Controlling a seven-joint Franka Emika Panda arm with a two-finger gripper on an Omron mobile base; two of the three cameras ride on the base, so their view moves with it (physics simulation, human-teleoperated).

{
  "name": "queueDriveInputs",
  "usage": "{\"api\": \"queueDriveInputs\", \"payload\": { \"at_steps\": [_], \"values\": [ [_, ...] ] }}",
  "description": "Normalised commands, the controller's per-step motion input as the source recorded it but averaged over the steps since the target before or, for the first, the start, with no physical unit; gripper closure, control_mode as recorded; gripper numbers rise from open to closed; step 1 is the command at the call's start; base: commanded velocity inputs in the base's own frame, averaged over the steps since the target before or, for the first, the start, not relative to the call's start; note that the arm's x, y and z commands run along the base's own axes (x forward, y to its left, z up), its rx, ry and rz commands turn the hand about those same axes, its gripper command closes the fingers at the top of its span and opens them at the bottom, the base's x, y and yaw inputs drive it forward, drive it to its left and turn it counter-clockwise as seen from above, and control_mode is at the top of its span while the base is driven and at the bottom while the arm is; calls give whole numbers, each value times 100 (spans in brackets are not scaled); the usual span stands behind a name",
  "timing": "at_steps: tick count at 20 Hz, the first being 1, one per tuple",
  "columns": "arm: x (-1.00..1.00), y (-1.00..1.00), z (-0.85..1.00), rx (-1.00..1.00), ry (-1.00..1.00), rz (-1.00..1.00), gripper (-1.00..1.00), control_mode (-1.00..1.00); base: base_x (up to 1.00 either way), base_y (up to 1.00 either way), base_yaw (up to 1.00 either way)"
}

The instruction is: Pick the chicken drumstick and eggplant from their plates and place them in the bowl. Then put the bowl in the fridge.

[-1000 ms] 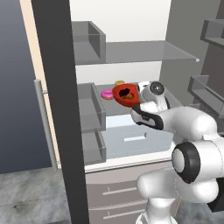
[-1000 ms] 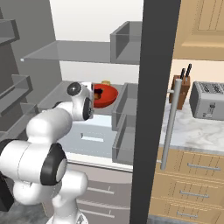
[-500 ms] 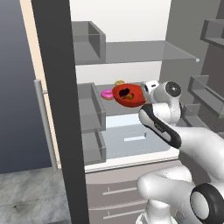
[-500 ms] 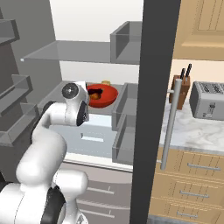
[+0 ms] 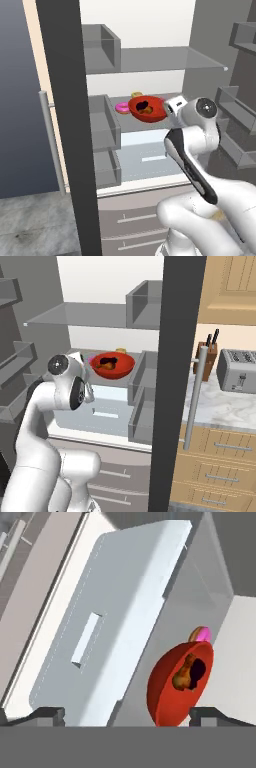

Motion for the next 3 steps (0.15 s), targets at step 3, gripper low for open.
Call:
{"api": "queueDriveInputs", "payload": {
  "at_steps": [3],
  "values": [
    [-79, 0, 3, -40, 1, 29, -100, -100, 0, 0, 0]
  ]
}}
